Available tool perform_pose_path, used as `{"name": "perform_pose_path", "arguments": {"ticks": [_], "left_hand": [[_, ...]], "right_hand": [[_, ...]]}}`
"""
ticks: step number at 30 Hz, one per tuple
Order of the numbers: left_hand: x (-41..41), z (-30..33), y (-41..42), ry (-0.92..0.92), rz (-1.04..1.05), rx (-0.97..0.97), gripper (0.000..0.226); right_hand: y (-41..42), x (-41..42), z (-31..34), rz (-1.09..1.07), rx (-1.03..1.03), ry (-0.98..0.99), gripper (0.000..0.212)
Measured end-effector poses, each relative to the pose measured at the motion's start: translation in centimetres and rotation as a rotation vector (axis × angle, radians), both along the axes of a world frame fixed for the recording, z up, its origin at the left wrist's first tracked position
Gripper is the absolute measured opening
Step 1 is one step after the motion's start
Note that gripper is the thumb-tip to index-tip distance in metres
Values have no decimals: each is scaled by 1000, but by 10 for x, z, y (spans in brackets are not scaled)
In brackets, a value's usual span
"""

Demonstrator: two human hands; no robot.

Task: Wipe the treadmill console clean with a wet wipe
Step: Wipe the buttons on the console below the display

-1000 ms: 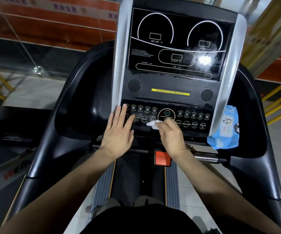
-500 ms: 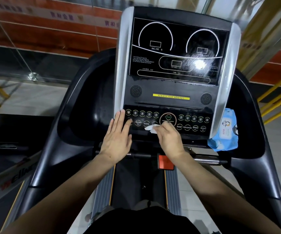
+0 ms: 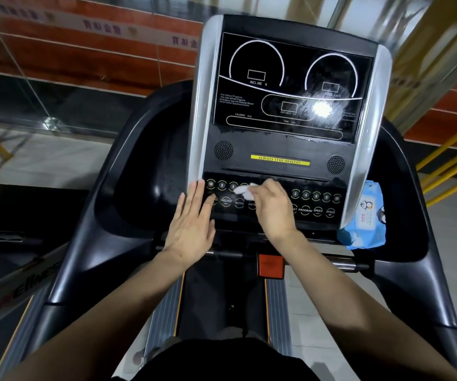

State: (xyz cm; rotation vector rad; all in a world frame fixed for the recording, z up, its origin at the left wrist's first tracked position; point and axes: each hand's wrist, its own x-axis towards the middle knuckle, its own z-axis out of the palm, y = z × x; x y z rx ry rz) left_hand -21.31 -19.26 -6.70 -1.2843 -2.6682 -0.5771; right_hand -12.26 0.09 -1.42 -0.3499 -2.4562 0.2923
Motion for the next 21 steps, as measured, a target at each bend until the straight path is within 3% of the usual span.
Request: {"name": "perform_pose_path", "arguments": {"ticks": [3,10,15,21], "left_hand": [[4,1,0,-13,8,-7,62],[-2,2,-10,6,20,15,63],[0,6,-10,-28,17,18,65],[-5,6,-15,-6,19,-4,64]], "right_hand": [[-4,-6,2,-66,-39,29,28],[-17,16,-13,41,3,-112,24],[-4,-18,11,-119,-44,-23,15],[-29,22,-22,18,34,-152,17]]}}
